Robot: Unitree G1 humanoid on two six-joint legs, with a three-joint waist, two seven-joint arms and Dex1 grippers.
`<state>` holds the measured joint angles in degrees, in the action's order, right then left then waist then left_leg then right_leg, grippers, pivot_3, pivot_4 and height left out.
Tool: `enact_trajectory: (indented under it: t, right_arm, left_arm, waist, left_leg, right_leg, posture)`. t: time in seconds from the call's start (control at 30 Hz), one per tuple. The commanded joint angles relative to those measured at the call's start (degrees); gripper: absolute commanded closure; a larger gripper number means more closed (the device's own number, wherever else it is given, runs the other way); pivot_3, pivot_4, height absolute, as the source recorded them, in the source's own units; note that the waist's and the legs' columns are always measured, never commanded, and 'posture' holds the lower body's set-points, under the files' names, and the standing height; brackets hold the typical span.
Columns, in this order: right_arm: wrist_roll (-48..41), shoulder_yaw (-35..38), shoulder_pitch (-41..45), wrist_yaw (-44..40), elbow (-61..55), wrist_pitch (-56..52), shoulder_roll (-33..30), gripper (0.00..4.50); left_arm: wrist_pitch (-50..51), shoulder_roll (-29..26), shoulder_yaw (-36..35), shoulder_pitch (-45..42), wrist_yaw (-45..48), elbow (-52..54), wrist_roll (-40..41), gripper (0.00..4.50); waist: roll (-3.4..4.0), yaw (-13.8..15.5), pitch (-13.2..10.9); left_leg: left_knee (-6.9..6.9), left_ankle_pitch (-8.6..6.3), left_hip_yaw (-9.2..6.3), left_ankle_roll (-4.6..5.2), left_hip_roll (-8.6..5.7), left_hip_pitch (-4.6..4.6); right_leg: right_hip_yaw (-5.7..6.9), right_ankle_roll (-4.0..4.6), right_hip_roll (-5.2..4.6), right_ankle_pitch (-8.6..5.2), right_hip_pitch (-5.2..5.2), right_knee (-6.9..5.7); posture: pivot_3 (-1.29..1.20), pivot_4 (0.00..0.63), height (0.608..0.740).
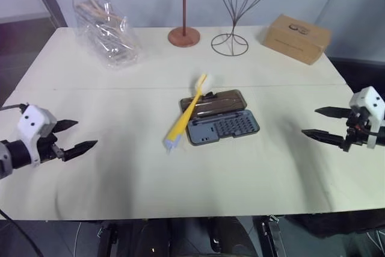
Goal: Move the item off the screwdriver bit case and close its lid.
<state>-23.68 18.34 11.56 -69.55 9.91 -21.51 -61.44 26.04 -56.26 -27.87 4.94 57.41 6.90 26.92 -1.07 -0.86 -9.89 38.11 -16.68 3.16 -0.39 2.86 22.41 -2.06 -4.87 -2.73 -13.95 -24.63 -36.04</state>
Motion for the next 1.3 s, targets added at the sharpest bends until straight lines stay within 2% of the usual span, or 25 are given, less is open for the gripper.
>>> enact_trajectory:
  t: [0.03,0.33,0.57,0.8,0.93,1.03,1.3]
  right_arm:
    - [-0.18,1.03,-0.05,0.28,-1.01,0.84,0.13,0.0]
    - [-0.17,1.61,-1.45,1.45,-2.75,0.62,0.19,0.0]
    - [-2.96,4.82,-3.0,5.01,-8.88,-6.75,0.32,0.0]
    - [-11.49,11.38,-6.65,17.37,-28.15,-22.5,5.89,0.0]
    - [-15.05,12.72,-8.32,22.69,-37.64,-27.71,8.48,0.0]
    - [-16.87,13.3,-9.37,25.28,-41.53,-29.51,9.77,0.0]
    - [-19.06,15.1,-10.96,30.56,-45.19,-29.51,12.77,0.0]
  left_arm:
    - [-0.86,-0.16,-1.87,0.0,0.35,0.48,0.22,0.02]
    - [-0.64,1.64,0.01,-2.7,-2.41,0.26,-0.34,0.02]
    - [2.37,5.06,5.37,-7.94,-3.51,1.41,1.78,0.02]
    - [15.31,12.58,17.45,-26.55,-7.12,4.59,7.45,0.02]
    - [20.53,19.79,29.16,-40.64,-13.05,-1.03,1.03,0.02]
    - [23.98,24.64,34.99,-49.05,-15.31,-6.74,-2.19,0.02]
    - [28.3,34.19,45.18,-64.02,-19.29,-25.42,-11.91,0.02]
  waist:
    - [0.0,0.02,0.0]
    - [0.0,0.04,0.0]
    - [0.0,0.22,0.01]
    - [-0.06,0.5,0.03]
    - [-0.07,0.59,0.03]
    - [-0.1,0.33,0.02]
    - [-0.11,0.07,0.02]
  left_leg:
    - [0.0,0.0,0.0,0.0,0.0,0.0]
    - [0.0,0.0,0.02,0.0,0.0,0.0]
    - [0.01,0.0,0.02,-0.01,-0.01,-0.01]
    - [0.1,0.02,-0.13,-0.03,-0.06,0.01]
    - [0.14,0.04,-0.19,-0.05,-0.12,0.01]
    - [0.14,0.04,-0.21,-0.05,-0.15,0.02]
    - [0.12,0.04,-0.29,-0.03,-0.15,0.0]
  right_leg:
    - [0.0,0.0,0.0,0.0,0.0,0.0]
    - [-0.02,-0.01,0.01,0.01,0.0,-0.03]
    - [-0.06,-0.03,0.04,0.01,0.0,-0.07]
    - [-0.06,-0.24,0.08,0.13,0.12,-0.1]
    - [-0.08,-0.41,0.1,0.23,0.17,-0.08]
    - [-0.09,-0.44,0.12,0.24,0.18,-0.06]
    - [-0.15,-0.44,0.22,0.23,0.14,-0.08]
  posture:
    - [0.0,0.15,0.737]
    - [0.0,0.15,0.737]
    - [0.0,0.15,0.737]
    - [0.0,0.15,0.737]
    - [0.0,0.15,0.737]
    - [0.0,0.15,0.737]
    - [0.0,0.15,0.737]
